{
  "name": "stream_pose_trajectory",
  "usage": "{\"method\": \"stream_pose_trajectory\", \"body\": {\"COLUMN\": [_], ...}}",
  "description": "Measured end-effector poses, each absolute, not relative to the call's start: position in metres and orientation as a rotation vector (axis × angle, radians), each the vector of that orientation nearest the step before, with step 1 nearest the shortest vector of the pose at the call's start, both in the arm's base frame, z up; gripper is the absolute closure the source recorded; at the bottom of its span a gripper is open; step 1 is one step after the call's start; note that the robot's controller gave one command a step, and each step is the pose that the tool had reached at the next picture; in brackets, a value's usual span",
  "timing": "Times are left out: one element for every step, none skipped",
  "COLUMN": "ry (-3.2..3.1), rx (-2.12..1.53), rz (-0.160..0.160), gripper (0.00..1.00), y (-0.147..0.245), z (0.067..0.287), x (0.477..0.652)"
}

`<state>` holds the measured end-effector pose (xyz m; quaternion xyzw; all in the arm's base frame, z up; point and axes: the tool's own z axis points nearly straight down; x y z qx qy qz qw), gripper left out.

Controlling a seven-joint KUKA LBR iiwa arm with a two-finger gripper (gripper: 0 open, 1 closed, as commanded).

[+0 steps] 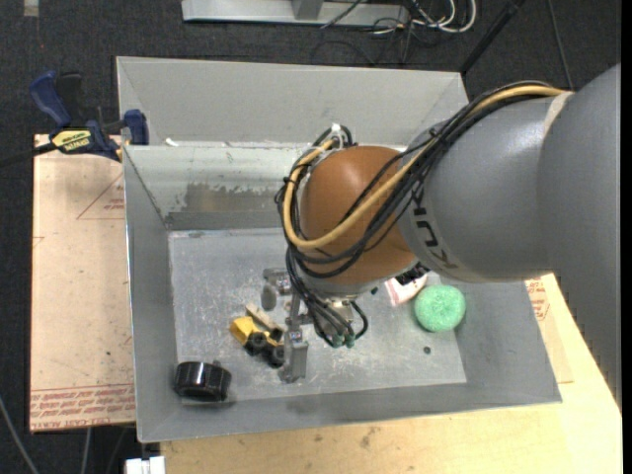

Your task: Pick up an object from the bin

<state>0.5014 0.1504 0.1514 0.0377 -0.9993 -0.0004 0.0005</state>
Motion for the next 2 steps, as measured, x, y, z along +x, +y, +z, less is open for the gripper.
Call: {"method": "stream_pose_trajectory", "body": {"ry": [-3.139,-3.140], "rx": [-0.128,-0.140], "rz": [-0.002,-0.003], "gripper": [0.00,0.00], "y": [0.140,0.138], "z": [0.147,0.070], "x": [0.510,0.506]}}
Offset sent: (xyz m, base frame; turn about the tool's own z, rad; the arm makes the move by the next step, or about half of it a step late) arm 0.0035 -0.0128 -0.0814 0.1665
